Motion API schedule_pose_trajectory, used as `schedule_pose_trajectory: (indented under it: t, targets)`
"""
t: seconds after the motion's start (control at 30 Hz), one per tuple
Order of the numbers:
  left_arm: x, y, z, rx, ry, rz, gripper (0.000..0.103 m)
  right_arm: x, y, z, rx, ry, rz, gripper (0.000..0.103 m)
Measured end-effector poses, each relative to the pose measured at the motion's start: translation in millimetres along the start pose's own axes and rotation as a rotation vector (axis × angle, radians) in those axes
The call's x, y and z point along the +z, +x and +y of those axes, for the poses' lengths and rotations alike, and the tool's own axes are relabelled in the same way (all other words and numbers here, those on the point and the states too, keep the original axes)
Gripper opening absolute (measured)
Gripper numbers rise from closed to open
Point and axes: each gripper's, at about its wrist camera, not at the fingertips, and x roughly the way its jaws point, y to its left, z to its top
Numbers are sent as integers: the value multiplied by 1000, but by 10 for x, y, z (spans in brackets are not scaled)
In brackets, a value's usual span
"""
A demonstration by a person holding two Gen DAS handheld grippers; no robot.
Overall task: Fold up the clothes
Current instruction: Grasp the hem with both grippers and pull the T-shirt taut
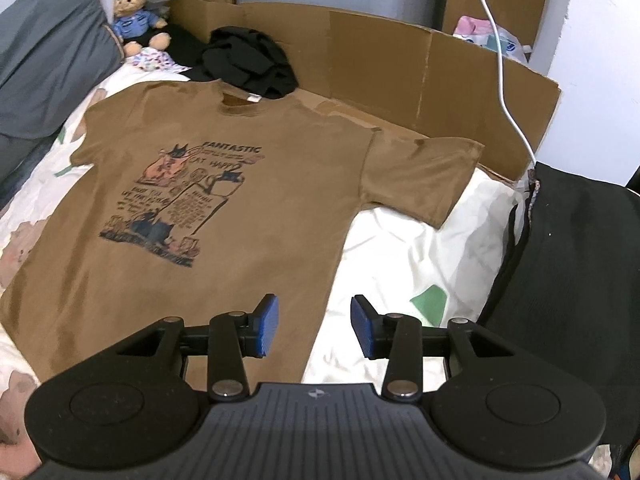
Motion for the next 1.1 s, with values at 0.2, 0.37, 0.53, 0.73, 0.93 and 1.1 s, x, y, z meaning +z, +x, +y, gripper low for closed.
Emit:
schedule_pose_trajectory:
  t: [0.2,0.37,0.53,0.73,0.93,1.1]
  targets:
    - [-296,329,-36,-26,41,151,53,-148,-67,137,25,-8,24,46]
    - [-484,524,-24,-49,26,222,53,-352,-19,175,37,17,56,46]
    - [-839,825,63,-46,-14,372,52,-500,73,142,45,63,94,46]
    - [-1128,1107,213,-76,-84,495,50,-689,284,113,50,115,184,46]
    - [-1293,1266,226,-132,-110,571,50,-866,486,90,48,132,287,46]
    - [-1407,1362,183,-198,-105,628,50,-1019,675,62,70,161,392,46]
